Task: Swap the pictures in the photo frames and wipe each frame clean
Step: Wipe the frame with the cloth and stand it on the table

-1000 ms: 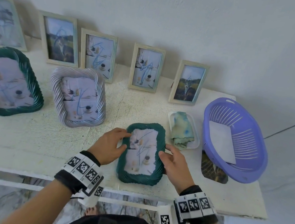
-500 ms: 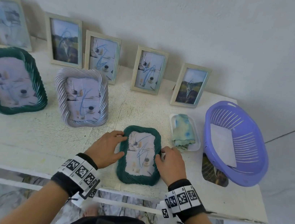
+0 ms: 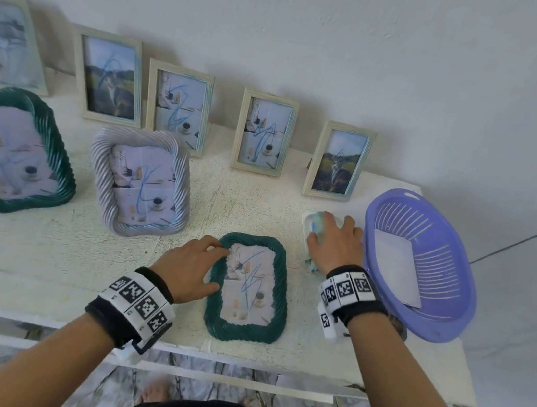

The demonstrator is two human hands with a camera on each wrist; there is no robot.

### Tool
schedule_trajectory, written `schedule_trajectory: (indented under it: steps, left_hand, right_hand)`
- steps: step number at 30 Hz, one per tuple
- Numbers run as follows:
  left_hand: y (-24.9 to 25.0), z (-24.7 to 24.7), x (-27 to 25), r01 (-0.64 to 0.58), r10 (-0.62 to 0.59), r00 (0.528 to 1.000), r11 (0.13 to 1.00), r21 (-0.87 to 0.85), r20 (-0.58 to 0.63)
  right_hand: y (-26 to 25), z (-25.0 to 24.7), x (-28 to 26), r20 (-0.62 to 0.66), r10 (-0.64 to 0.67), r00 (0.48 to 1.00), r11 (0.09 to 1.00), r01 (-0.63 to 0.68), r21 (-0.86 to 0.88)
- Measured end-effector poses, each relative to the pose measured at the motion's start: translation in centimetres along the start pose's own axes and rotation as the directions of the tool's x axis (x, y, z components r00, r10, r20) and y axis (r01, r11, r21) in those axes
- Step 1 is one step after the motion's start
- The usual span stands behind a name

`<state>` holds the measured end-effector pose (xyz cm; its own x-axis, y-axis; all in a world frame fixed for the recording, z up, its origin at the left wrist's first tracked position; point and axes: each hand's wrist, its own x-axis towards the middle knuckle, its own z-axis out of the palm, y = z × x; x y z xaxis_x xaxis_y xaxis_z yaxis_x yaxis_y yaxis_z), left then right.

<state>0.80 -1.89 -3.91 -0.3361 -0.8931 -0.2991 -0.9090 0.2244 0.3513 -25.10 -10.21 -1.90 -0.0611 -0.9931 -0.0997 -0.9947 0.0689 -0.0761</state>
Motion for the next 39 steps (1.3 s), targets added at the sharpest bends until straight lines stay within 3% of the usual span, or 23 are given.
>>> schedule_trajectory:
  steps: [5,10,14,16,18,20,21,23,25,27,34,39]
  left_hand:
    - [0.0,-0.9,0.7,-0.035,0.027,0.997,0.994,0.103,0.079]
    - [0.0,-1.7,1.6,-0.099,0.072,0.987,0.978,0.186,0.143]
    - [-0.5,-2.2,2.2,-0.122,0.088,0.982,0.971,0.206,0.169]
    - [-0.7,-2.3,2.4,-0.126,0.09,0.98,0.971,0.204,0.176]
    - [-0.8,-2.2,2.4,-0.129,0.093,0.98,0.97,0.205,0.176]
    - [-0.8,-2.0,2.3,-0.13,0.096,0.981,0.97,0.204,0.169]
    - [-0.9,-2.0,2.3,-0.129,0.097,0.981,0.971,0.201,0.165]
    - [-0.9,-2.0,2.3,-0.13,0.1,0.982,0.973,0.193,0.159]
    - [-0.9,-2.0,2.3,-0.136,0.105,0.981,0.972,0.19,0.164]
    - [-0.9,-2.1,2.3,-0.142,0.11,0.98,0.97,0.197,0.166]
    - [-0.9,-2.4,2.4,-0.181,0.132,0.974,0.943,0.28,0.183]
    - [-0.6,-2.7,2.7,-0.197,0.138,0.971,0.923,0.329,0.194]
  right_hand:
    - [0.5,1.2,1.2,0.132,0.054,0.99,0.997,-0.061,0.043]
    - [0.1,0.8,1.3,0.083,0.046,0.995,0.975,-0.063,0.214]
    - [-0.3,-0.3,-0.6,-0.059,-0.064,0.996,0.942,0.08,0.325]
    - [-0.8,-0.7,-2.2,-0.055,-0.14,0.989,0.878,0.149,0.455]
    - [-1.3,-0.9,-3.8,0.008,-0.239,0.971,0.751,0.18,0.635]
    - [-1.5,-0.4,-5.2,0.031,-0.349,0.937,0.673,0.227,0.704]
    - [-1.5,0.3,-5.7,0.032,-0.394,0.919,0.689,0.272,0.672]
    - [-1.6,1.8,-6.6,0.061,-0.45,0.891,0.804,0.374,0.462]
    - [-2.1,2.9,-7.3,0.069,-0.428,0.901,0.894,0.41,0.182]
    - [-3.1,3.2,-7.5,0.029,-0.406,0.913,0.912,0.403,0.079]
    - [-5.8,3.9,-6.8,0.076,-0.361,0.929,0.933,0.359,0.043]
    - [-5.3,3.6,-6.9,0.178,-0.463,0.868,0.884,0.439,0.159]
